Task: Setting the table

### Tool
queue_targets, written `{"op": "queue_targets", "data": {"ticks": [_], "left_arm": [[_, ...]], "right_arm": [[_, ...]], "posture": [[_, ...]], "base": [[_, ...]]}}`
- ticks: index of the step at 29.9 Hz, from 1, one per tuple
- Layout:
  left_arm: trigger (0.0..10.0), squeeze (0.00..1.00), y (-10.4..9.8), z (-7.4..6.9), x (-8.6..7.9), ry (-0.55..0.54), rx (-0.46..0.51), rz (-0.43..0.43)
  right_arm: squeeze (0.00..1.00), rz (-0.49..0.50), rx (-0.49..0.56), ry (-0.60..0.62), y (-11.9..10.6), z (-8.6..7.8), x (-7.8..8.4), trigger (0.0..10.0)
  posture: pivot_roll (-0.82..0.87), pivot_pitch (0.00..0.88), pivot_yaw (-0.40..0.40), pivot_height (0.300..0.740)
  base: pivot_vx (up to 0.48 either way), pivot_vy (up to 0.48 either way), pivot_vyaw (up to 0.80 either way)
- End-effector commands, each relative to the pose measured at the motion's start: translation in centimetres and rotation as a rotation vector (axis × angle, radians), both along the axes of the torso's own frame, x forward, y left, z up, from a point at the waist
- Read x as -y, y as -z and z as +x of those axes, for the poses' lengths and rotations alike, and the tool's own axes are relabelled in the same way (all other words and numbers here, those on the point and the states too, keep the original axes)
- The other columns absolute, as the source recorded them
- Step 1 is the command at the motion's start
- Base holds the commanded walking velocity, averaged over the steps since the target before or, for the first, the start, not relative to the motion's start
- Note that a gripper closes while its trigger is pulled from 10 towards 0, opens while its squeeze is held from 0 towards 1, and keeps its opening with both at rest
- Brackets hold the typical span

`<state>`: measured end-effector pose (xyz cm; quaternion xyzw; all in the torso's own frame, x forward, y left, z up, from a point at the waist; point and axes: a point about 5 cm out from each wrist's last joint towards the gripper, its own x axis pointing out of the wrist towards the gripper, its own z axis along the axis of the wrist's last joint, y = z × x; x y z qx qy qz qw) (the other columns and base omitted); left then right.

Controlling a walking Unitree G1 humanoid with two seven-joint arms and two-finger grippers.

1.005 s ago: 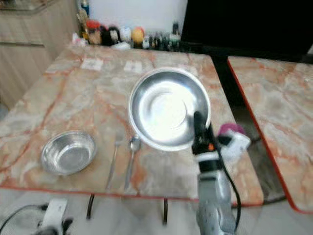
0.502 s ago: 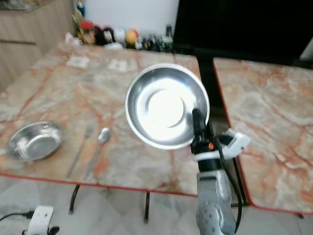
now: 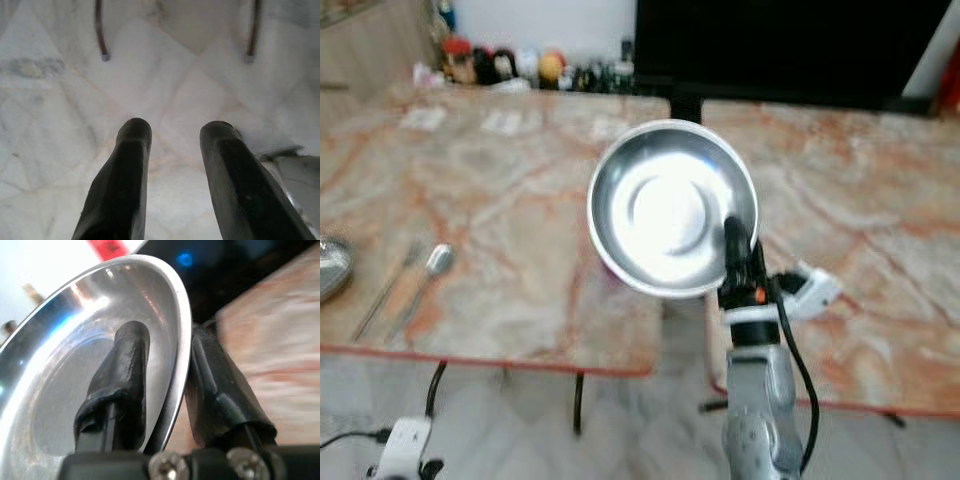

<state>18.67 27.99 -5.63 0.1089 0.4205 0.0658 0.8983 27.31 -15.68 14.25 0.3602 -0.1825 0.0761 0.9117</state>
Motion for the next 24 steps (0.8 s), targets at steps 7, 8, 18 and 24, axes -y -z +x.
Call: {"op": "queue_targets", "data": {"ticks": [7,8,18,24], "left_arm": [[10.0,0.0,0.2,-0.2,0.2,0.037,-0.029,0.016],[10.0,0.0,0.2,-0.3,0.1,0.039,-0.03,0.017],[10.0,0.0,0.2,-0.6,-0.4,0.039,-0.041,0.018],[10.0,0.0,0.1,-1.1,-1.1,0.03,-0.047,0.02]], "right_arm": [[0.0,0.103,0.016,0.061,-0.2,0.0,-0.1,10.0],[0.0,0.101,0.014,0.073,-0.1,-0.1,0.1,10.0],[0.0,0.106,-0.029,0.153,0.5,-0.2,1.4,10.0],[0.0,0.1,-0.054,0.193,0.8,-0.3,1.9,10.0]], "posture": [[0.13,0.019,0.011,0.74],[0.13,0.016,0.013,0.74],[0.11,0.0,0.005,0.74],[0.1,0.0,-0.001,0.74]], "base": [[0.0,-0.47,0.0],[0.0,-0.469,0.0],[0.0,-0.469,0.0],[0.0,-0.47,0.0]]}}
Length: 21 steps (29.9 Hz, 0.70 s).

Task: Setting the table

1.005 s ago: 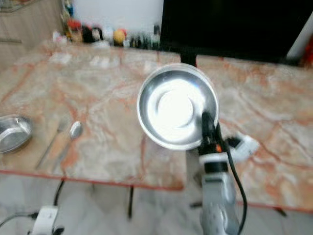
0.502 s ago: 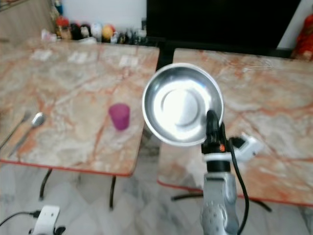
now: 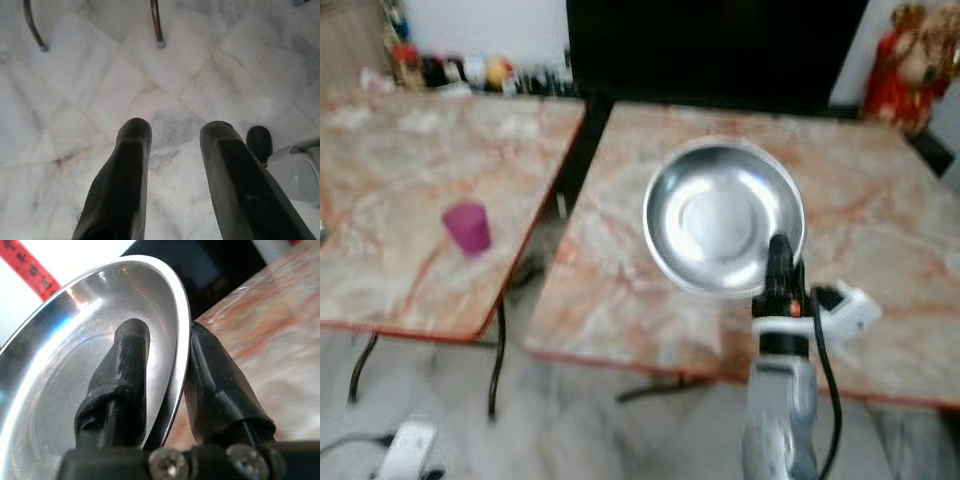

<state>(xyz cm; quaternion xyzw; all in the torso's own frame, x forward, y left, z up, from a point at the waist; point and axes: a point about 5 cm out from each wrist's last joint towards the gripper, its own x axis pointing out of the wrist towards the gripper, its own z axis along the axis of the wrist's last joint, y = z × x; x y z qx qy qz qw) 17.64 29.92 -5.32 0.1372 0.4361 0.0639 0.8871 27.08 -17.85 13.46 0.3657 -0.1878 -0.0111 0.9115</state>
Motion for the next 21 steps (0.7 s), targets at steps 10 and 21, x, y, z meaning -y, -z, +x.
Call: {"op": "queue_targets", "data": {"ticks": [10,21], "left_arm": [[10.0,0.0,1.0,-0.4,1.9,-0.01,-0.014,-0.049],[10.0,0.0,1.4,0.8,4.3,0.006,-0.002,-0.069]], "right_arm": [[0.0,0.1,-0.21,0.336,2.4,0.4,4.2,10.0],[0.0,0.12,-0.366,0.385,4.0,2.7,4.3,10.0]], "posture": [[0.1,0.0,-0.01,0.74],[0.09,0.024,0.009,0.74]], "base": [[0.0,-0.047,0.0],[0.0,0.0,0.0]]}}
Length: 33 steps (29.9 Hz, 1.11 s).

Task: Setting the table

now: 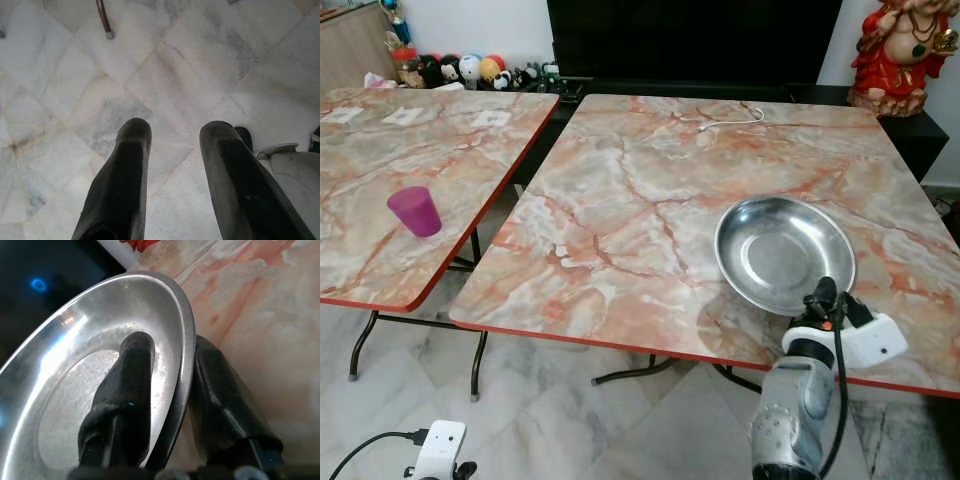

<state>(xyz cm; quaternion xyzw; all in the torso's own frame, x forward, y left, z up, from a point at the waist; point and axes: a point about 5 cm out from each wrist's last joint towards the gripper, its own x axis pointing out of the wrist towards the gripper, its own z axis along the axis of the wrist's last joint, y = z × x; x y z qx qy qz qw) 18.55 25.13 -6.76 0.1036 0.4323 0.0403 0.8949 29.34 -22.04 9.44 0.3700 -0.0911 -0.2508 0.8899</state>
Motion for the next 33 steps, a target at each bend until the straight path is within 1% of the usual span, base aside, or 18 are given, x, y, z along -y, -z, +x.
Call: {"op": "queue_targets", "data": {"ticks": [1,2,6,8,11,12,13,16,18,20,25,29,33], "left_arm": [[10.0,0.0,0.0,-0.2,-0.6,-0.009,-0.012,0.014],[10.0,0.0,0.0,-0.3,-0.6,-0.009,-0.011,0.014],[10.0,0.0,0.0,-0.4,-0.9,-0.014,-0.009,0.017],[10.0,0.0,-0.1,-0.7,-1.4,-0.019,-0.012,0.022],[10.0,0.0,-0.3,-1.1,-2.4,-0.031,-0.016,0.03],[10.0,0.0,-0.3,-1.1,-2.4,-0.031,-0.016,0.03],[10.0,0.0,-0.5,-1.3,-3.0,-0.038,-0.019,0.034],[10.0,0.0,-0.7,-1.6,-3.9,-0.046,-0.024,0.041],[10.0,0.0,-0.8,-1.7,-4.2,-0.048,-0.024,0.041],[10.0,0.0,-0.6,-1.8,-3.8,-0.038,-0.025,0.038],[10.0,0.0,-0.4,-1.8,-3.4,-0.032,-0.024,0.034],[10.0,0.0,-0.3,-1.7,-3.0,-0.028,-0.026,0.031],[10.0,0.0,-0.3,-1.5,-2.8,-0.029,-0.029,0.032]], "right_arm": [[0.0,0.001,-0.043,0.013,0.1,0.7,0.1,10.0],[0.0,-0.006,-0.063,0.014,0.3,0.8,0.0,10.0],[0.0,-0.015,-0.071,0.019,0.4,1.0,-0.3,10.0],[0.0,-0.05,-0.11,0.035,0.6,1.0,-0.1,10.0],[0.0,-0.07,-0.126,0.076,0.8,0.5,0.2,10.0],[0.0,-0.07,-0.126,0.076,0.8,0.5,0.2,10.0],[0.0,-0.113,-0.132,0.094,0.7,0.1,0.4,10.0],[0.0,-0.178,-0.154,0.113,0.6,-1.0,0.4,10.0],[0.0,-0.195,-0.158,0.118,0.7,-1.7,0.2,10.0],[0.0,-0.155,-0.173,0.094,1.5,-2.7,-0.6,10.0],[0.0,-0.149,-0.179,0.061,2.1,-2.9,-1.1,10.0],[0.0,-0.145,-0.144,-0.006,1.6,-2.0,-2.0,10.0],[0.0,-0.134,-0.139,-0.039,1.5,-1.6,-2.3,10.0]], "posture": [[0.09,0.024,0.009,0.74],[0.09,0.024,0.007,0.74],[0.1,0.026,0.005,0.74],[0.09,0.029,0.007,0.74],[0.09,0.029,0.007,0.74],[0.09,0.029,0.007,0.74],[0.09,0.036,0.001,0.74],[0.09,0.035,-0.004,0.74],[0.09,0.036,-0.003,0.74],[0.08,0.038,-0.002,0.74],[0.08,0.038,-0.002,0.74],[0.09,0.035,-0.002,0.74],[0.09,0.034,-0.004,0.74]], "base": [[0.0,0.0,0.0],[0.0,0.0,0.0],[0.0,0.0,0.0],[0.0,0.0,0.0],[0.0,0.0,0.0],[0.0,0.0,0.0],[0.0,0.0,0.0],[0.0,0.0,0.0],[0.0,0.0,0.0],[0.0,0.0,0.0],[0.0,0.0,0.0],[0.0,0.0,0.0],[0.0,0.0,0.0]]}}
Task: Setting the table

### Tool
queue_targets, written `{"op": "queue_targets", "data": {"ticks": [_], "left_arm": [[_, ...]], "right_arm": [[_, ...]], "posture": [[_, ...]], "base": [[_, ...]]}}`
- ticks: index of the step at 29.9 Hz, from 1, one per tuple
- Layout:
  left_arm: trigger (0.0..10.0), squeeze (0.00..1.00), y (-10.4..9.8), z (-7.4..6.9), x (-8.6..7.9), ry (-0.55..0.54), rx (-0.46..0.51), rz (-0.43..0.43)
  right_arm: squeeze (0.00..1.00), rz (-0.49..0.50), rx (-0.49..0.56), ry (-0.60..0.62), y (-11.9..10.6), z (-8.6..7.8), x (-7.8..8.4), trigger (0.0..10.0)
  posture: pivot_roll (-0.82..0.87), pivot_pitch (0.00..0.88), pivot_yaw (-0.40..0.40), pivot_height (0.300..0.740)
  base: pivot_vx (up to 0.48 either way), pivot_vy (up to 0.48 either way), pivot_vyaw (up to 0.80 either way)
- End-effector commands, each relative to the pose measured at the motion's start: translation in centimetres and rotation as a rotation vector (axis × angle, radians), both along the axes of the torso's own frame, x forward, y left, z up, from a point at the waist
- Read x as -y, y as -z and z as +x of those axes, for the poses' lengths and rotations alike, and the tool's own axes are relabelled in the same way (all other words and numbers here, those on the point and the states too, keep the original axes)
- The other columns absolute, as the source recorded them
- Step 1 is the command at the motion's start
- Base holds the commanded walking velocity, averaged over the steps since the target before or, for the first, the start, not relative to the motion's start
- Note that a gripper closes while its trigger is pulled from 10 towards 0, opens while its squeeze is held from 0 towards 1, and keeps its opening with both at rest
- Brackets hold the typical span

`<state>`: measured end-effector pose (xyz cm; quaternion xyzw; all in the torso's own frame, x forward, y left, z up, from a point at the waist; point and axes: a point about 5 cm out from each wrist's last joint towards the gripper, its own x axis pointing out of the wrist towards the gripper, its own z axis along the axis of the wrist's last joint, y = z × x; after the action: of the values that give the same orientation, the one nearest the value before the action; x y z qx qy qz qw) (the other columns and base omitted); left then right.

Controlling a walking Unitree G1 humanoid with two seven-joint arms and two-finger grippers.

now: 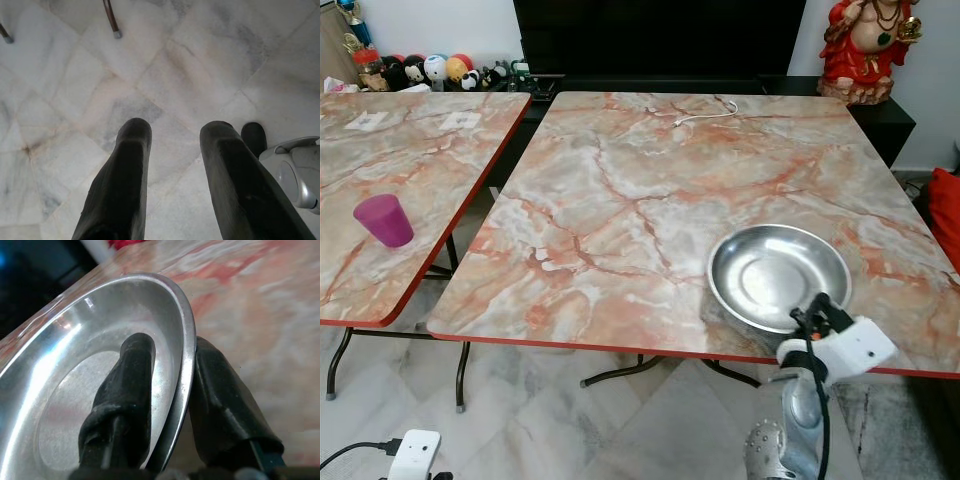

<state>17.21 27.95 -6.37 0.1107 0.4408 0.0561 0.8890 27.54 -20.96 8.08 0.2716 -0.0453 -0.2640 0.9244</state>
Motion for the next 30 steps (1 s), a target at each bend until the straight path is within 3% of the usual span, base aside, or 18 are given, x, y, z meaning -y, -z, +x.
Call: {"op": "queue_targets", "data": {"ticks": [1,14,20,21,23,30], "left_arm": [[10.0,0.0,0.1,-0.2,0.0,-0.005,-0.011,0.005],[10.0,0.0,-0.1,-0.2,-0.5,-0.004,-0.004,0.009],[10.0,0.0,0.1,-0.8,-0.7,-0.005,-0.006,0.009],[10.0,0.0,0.1,-0.8,-0.7,-0.005,-0.006,0.009],[10.0,0.0,0.0,-0.6,-0.6,-0.005,-0.005,0.009],[10.0,0.0,-0.1,-0.3,-0.5,-0.003,-0.004,0.009]], "right_arm": [[0.0,0.045,0.006,-0.027,0.1,0.3,-1.3,10.0],[0.0,0.048,-0.018,-0.075,1.0,0.0,-1.5,10.0],[0.01,0.043,-0.042,-0.085,1.4,0.0,-1.7,10.0],[0.2,0.045,-0.042,-0.085,1.5,0.0,-1.7,10.0],[0.24,0.046,-0.044,-0.085,1.5,0.0,-1.8,10.0],[0.22,0.056,-0.069,-0.089,2.1,-0.2,-1.8,10.0]], "posture": [[0.09,0.036,-0.005,0.74],[0.09,0.04,-0.003,0.74],[0.09,0.04,-0.003,0.74],[0.09,0.04,-0.003,0.74],[0.09,0.04,-0.003,0.74],[0.1,0.04,-0.004,0.74]], "base": [[0.0,0.0,0.0],[0.0,0.0,0.0],[0.0,0.0,0.0],[0.0,0.0,0.0],[0.0,0.0,0.0],[0.0,0.0,0.0]]}}
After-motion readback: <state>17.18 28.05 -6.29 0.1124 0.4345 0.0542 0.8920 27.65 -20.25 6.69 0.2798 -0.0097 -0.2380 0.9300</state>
